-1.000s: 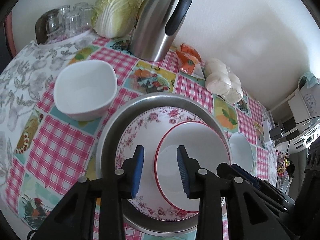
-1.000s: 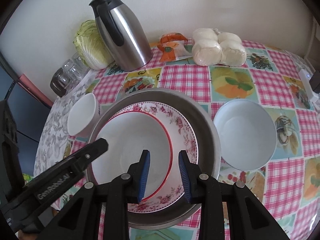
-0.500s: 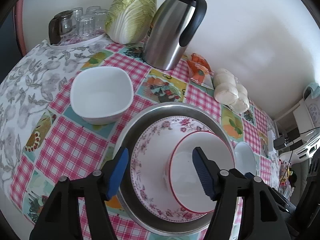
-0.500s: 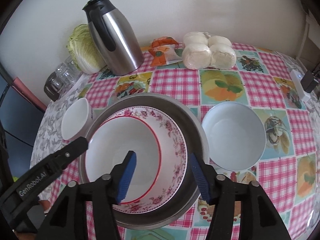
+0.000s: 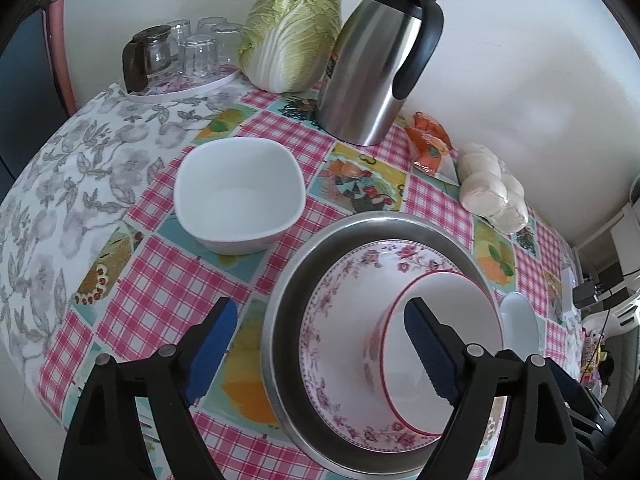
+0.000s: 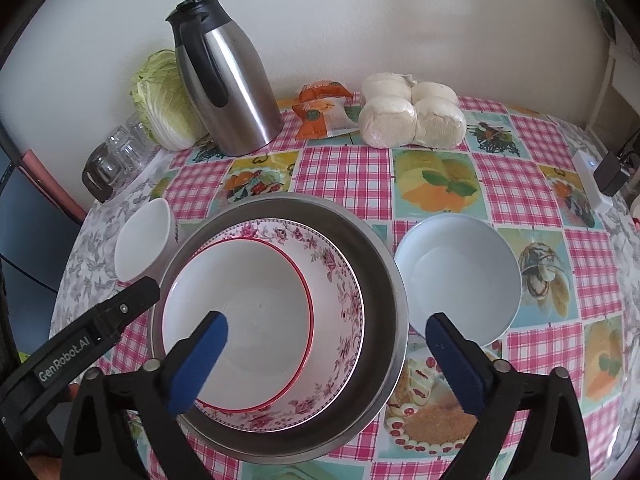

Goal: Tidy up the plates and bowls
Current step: 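Withdraw both grippers and move them toward the white square bowl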

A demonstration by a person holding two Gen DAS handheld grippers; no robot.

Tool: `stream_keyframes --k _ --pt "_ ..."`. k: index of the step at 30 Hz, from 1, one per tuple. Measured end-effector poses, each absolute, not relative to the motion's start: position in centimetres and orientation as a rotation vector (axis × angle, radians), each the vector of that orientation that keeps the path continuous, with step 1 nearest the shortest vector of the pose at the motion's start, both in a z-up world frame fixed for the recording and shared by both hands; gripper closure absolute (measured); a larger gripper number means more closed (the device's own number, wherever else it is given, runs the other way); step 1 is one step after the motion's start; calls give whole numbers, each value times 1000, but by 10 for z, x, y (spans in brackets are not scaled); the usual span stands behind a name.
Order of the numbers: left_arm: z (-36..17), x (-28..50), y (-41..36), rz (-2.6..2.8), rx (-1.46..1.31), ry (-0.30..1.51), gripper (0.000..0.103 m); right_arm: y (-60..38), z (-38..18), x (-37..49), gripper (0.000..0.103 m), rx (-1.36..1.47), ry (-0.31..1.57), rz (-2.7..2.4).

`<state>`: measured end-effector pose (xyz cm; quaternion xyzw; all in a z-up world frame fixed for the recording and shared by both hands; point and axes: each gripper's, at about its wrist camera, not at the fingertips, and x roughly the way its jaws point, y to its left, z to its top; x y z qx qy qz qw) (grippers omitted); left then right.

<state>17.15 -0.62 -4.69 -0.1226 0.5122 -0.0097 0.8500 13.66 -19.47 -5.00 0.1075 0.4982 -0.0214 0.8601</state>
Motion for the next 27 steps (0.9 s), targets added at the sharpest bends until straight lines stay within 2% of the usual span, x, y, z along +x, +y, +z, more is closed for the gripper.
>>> stream_keyframes --k 6,7,8,9,27 --pt "-48 172 0 27 -244 1061 15 -191 -48 136 0 210 1033 -43" --pt "-48 172 1 35 -241 1057 13 -191 -48 136 0 207 1032 -43" --pt "-48 172 2 46 -236 1051 5 -190 -47 136 0 205 1029 -43" --pt "-47 171 4 61 -230 1042 2 -189 -46 135 0 203 1026 -42" --pt "-39 177 46 165 -256 980 2 -173 -23 128 0 221 918 -50"
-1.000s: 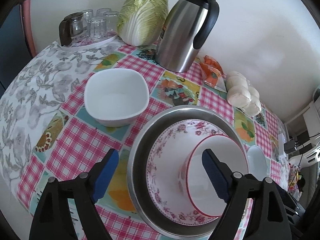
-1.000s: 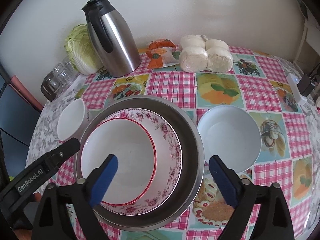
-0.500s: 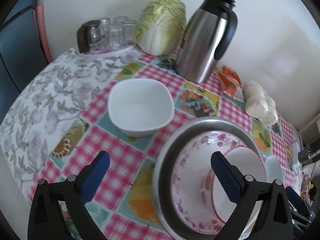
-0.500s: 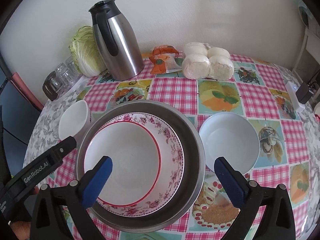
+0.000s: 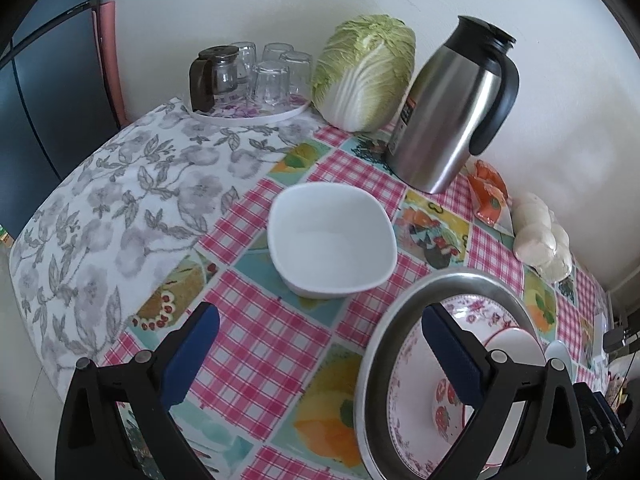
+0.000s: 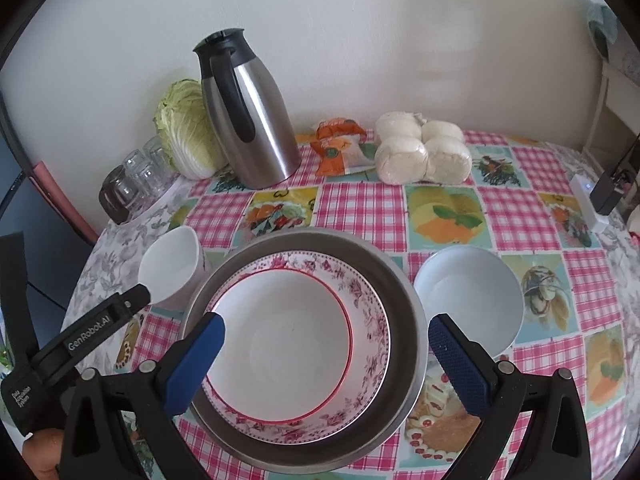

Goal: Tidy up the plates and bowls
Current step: 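Withdraw both grippers and move them toward the white square bowl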

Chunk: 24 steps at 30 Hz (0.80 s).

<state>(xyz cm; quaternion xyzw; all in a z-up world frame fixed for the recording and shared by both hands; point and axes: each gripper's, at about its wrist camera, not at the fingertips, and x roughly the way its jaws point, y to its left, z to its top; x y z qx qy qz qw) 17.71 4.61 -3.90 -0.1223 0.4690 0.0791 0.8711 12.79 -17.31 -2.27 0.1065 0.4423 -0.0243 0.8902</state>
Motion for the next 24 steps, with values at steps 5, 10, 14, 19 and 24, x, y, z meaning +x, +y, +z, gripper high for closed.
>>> stream_keyframes --k 5,10,14,19,24 --pt "-35 184 53 117 -288 975 2 -170 -15 129 0 238 904 -48" --pt "-25 191 48 101 -230 932 2 -163 -5 130 0 236 868 -59" --pt "-19 196 46 83 -216 886 2 -156 5 132 0 241 824 -61" --pt "-18 203 51 82 -204 877 2 -141 10 141 0 211 828 -68" --pt "-26 210 65 83 -223 914 2 -128 13 152 0 197 839 -37"
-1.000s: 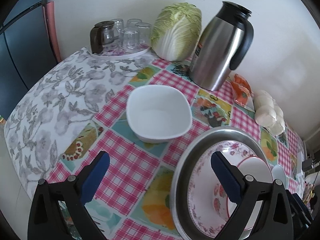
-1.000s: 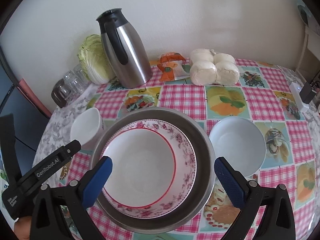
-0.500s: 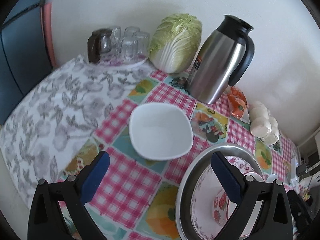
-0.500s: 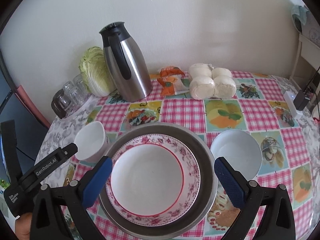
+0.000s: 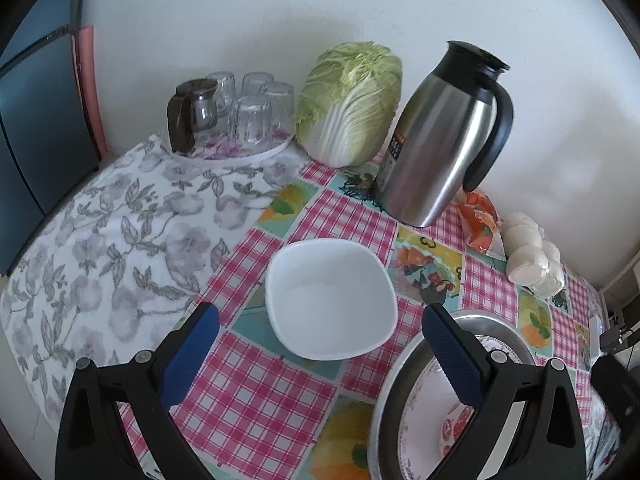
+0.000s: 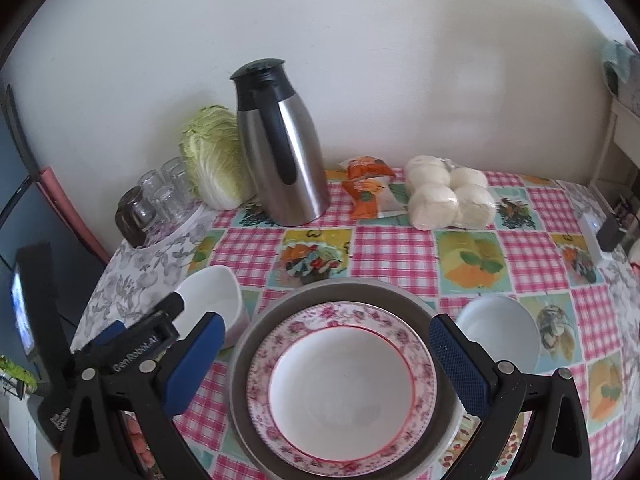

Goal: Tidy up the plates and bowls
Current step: 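Withdraw both grippers and move them toward the white square bowl, then close both grippers on the rim of the white square bowl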

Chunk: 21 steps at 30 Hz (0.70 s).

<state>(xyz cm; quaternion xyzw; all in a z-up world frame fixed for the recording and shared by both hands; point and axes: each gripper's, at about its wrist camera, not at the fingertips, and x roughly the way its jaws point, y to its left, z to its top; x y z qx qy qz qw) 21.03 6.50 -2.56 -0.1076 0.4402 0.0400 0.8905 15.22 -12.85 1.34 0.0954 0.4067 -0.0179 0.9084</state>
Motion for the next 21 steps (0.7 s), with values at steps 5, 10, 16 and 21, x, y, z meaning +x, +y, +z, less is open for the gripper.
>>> stream_keyframes --k 5,10,16,21 --pt "-39 220 85 85 -311 986 2 -118 21 170 0 173 865 -31" --pt "-53 228 108 137 -415 1028 2 -102 31 191 0 123 868 -19" --pt "-70 234 129 144 -512 1070 2 -71 16 219 7 67 934 23" --pt "-84 239 140 121 -592 1086 9 -43 -8 237 21 13 995 34"
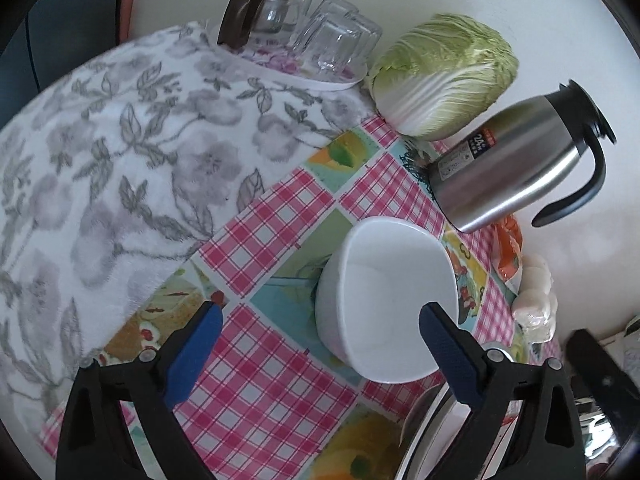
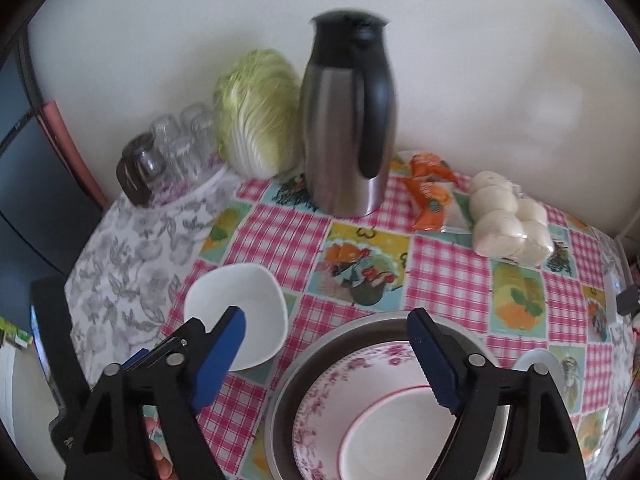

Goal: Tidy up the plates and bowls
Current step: 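Close both grippers on the rim of the white square bowl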

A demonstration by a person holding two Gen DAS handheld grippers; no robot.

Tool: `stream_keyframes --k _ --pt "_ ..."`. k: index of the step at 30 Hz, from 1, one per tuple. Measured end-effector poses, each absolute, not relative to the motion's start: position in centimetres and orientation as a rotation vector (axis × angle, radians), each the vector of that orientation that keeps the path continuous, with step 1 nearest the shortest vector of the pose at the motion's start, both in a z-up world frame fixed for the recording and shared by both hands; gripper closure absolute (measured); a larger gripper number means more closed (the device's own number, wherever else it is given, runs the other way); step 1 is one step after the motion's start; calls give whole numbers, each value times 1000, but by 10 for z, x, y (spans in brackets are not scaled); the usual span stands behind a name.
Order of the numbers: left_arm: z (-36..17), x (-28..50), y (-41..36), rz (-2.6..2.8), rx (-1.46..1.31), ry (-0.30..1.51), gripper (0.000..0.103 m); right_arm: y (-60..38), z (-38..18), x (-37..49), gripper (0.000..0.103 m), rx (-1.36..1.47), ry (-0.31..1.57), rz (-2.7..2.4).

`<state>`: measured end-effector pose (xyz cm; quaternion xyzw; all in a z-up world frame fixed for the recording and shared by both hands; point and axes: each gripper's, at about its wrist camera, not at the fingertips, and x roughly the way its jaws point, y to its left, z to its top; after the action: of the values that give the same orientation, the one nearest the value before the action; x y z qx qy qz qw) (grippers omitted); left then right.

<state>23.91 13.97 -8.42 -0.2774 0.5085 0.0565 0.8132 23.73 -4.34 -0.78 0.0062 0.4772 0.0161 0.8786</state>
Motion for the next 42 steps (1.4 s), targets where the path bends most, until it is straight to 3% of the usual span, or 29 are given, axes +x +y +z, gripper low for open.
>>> stream_keyframes --k 3,7,9,18,29,42 --pt "-90 242 143 103 -614 1095 22 -36 -23 247 32 24 1030 40" --pt "-101 248 142 54 -647 1104 30 -31 -43 259 42 44 1070 36" --pt "-105 251 141 44 -653 1116 42 -29 -53 264 50 45 1091 41" --pt "-121 260 136 24 -649 1149 64 -25 -88 278 71 70 1153 71" --pt "-141 275 141 22 -656 1185 76 -16 -116 293 88 68 1214 92" --pt "-139 273 139 47 -649 1178 82 -9 -125 296 94 74 1229 109"
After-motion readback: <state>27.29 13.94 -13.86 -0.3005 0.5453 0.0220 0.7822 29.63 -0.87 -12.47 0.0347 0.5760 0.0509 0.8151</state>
